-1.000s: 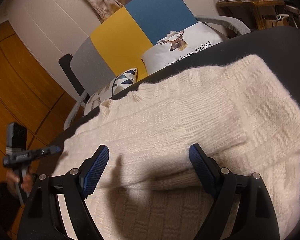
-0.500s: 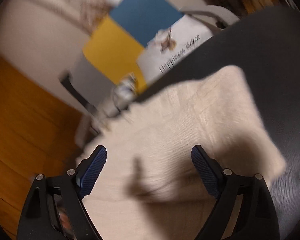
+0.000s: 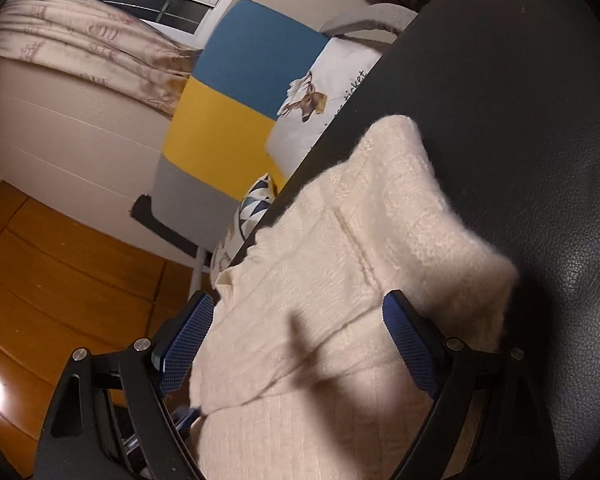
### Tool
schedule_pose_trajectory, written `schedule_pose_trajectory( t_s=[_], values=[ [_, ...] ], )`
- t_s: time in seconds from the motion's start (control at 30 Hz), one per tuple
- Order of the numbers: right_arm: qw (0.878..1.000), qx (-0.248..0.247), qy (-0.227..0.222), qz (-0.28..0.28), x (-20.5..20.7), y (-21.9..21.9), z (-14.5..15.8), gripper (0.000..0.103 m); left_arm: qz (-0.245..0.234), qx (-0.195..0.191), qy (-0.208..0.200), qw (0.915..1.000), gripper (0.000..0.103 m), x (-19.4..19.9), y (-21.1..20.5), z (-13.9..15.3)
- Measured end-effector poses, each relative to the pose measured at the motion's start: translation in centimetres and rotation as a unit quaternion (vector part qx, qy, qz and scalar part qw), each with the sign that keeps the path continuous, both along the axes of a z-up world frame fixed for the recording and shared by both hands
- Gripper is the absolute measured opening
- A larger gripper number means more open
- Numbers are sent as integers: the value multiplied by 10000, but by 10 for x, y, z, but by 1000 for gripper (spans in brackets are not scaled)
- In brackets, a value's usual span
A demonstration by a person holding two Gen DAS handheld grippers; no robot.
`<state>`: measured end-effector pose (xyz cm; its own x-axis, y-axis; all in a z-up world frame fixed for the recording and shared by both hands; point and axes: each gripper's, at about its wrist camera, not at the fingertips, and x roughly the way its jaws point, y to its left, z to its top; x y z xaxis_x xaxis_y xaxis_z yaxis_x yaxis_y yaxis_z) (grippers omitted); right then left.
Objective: Fold clothes
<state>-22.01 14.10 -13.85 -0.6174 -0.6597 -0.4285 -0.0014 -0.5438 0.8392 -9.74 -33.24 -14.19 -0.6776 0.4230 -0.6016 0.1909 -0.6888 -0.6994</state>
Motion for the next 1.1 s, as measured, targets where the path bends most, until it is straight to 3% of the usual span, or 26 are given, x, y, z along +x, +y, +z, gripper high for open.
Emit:
schedule_pose_trajectory(
  t_s=[0.1, 0.23, 0.33, 0.5, 0.73, 0.93, 1.1],
  values=[
    [9999, 48, -66, -111, -1, -2, 0, 89, 280, 420, -213, 9985, 29, 9, -7, -17],
    [9995, 112, -154, -259, -3, -4, -1, 93, 677, 1026, -97, 9924, 30, 20, -24, -23],
    [9989, 160, -221, -371, -4, -6, -2, 95, 981, 1294, 54, 9867, 31, 22, -34, -22],
    [9991, 286, -185, -256, -8, -11, -1, 97, 1342, 1930, -90, 9719, 32, 16, -41, -40],
    [9976, 637, 244, -106, -2, -21, 1, 99, 1688, 2144, -216, 9618, 32, 2, -39, -46],
    [9974, -550, 301, -352, 0, 9, -9, 99, 1792, 2147, -184, 9599, 32, 17, -34, -43],
    [9968, -486, 511, -373, 5, 7, -6, 99, 2098, 2224, -480, 9509, 32, 4, -31, -50]
  ],
)
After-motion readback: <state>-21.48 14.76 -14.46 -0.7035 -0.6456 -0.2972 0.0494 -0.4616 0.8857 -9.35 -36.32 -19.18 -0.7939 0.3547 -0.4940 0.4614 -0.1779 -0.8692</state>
